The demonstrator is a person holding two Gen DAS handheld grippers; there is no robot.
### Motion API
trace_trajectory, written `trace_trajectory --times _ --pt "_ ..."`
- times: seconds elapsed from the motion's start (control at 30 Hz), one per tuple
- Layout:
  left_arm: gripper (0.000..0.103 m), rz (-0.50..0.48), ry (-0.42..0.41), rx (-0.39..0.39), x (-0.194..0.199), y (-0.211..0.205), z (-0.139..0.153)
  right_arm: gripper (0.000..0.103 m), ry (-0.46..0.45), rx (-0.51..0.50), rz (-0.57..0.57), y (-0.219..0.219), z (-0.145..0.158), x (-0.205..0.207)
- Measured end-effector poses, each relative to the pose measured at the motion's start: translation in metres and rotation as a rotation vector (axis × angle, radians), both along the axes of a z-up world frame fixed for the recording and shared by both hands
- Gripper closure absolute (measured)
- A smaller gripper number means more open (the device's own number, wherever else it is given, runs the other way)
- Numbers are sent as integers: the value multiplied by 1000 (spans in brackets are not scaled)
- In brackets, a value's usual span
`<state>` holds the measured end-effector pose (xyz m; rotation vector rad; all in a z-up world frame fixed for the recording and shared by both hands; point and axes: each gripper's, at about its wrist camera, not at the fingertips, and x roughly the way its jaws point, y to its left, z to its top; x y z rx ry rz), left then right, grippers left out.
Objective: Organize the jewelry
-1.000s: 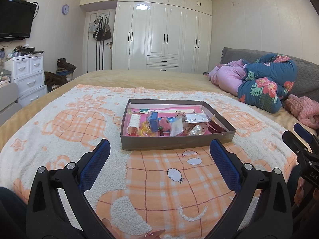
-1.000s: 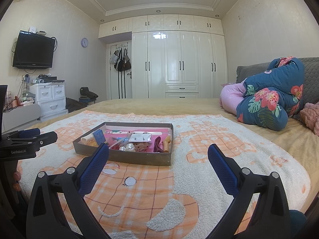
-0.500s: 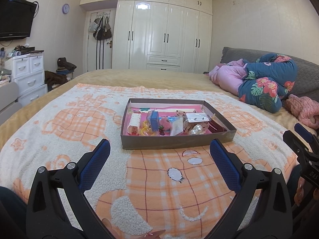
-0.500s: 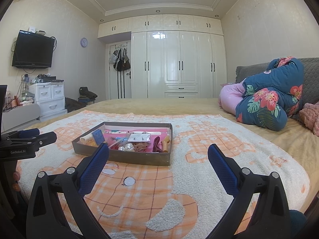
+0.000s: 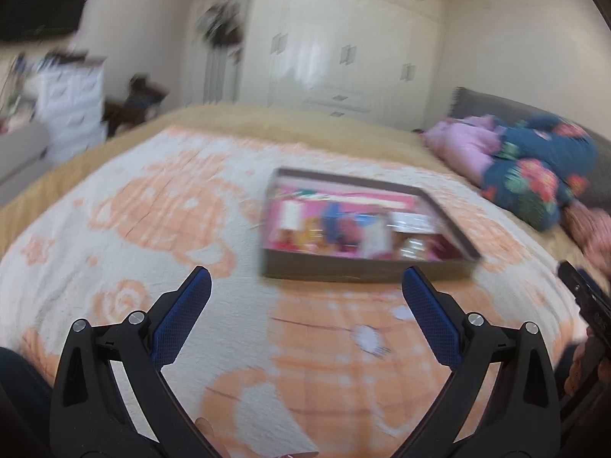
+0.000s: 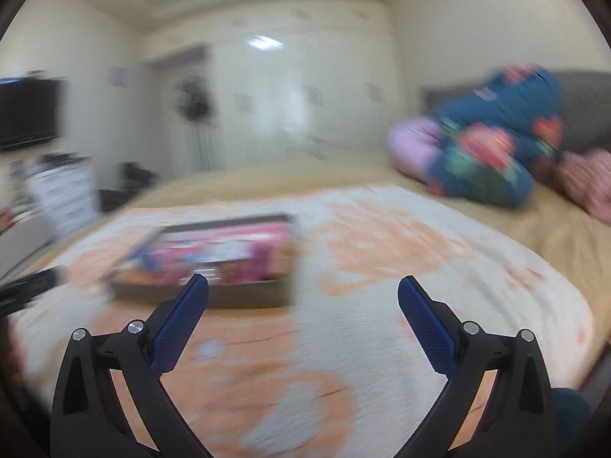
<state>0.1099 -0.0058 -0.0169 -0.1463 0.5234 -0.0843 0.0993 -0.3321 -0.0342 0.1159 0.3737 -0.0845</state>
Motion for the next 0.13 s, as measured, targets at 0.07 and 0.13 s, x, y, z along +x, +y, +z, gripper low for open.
trace_trajectory --times 0.07,0.13 --pt "11 101 64 15 34 28 -1 6 126 24 -93 -34 -4 48" --pt "11 200 122 55 72 59 -3 6 257 1 -209 -69 -13 98"
